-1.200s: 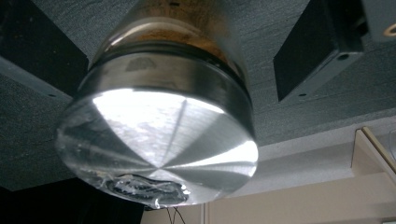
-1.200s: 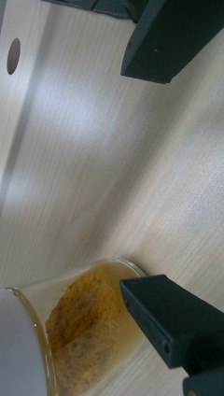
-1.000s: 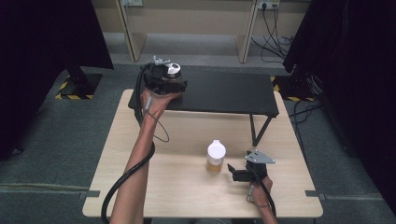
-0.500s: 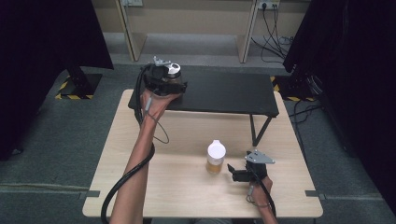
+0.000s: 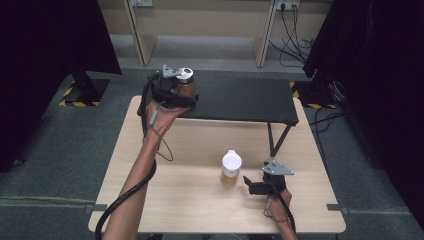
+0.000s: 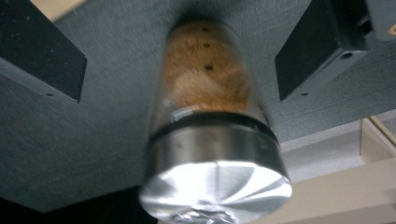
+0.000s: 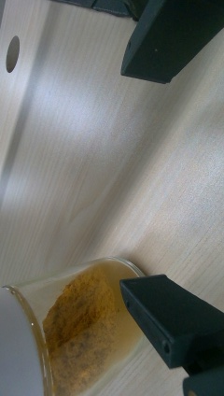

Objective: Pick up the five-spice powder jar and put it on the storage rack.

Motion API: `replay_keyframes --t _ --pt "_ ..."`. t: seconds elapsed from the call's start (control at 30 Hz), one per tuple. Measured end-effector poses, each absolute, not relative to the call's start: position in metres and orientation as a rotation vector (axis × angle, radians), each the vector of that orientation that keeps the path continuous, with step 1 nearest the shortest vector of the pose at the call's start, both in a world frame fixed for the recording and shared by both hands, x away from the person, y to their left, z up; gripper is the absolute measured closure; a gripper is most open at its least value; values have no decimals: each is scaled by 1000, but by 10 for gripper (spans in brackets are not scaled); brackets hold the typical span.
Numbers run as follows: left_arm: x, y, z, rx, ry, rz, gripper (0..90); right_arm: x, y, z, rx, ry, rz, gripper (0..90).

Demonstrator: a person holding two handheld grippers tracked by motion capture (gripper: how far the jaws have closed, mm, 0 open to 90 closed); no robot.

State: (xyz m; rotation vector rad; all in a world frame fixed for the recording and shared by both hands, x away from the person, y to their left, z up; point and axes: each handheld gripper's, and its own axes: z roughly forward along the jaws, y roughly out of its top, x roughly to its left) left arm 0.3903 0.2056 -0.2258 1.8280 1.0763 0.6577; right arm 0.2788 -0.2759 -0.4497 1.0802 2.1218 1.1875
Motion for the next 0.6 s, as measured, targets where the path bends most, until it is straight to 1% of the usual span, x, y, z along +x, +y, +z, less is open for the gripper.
replay_keyframes --t 0.17,0.27,0.6 --pt "373 215 -228 1822 1036 660 14 279 -276 -450 1086 2117 1190 11" --pt "366 224 -231 1799 1027 637 13 278 -276 -450 1082 2118 1186 10" --pt "333 239 -243 1814 937 635 5 279 -276 -449 1080 2124 1185 10"
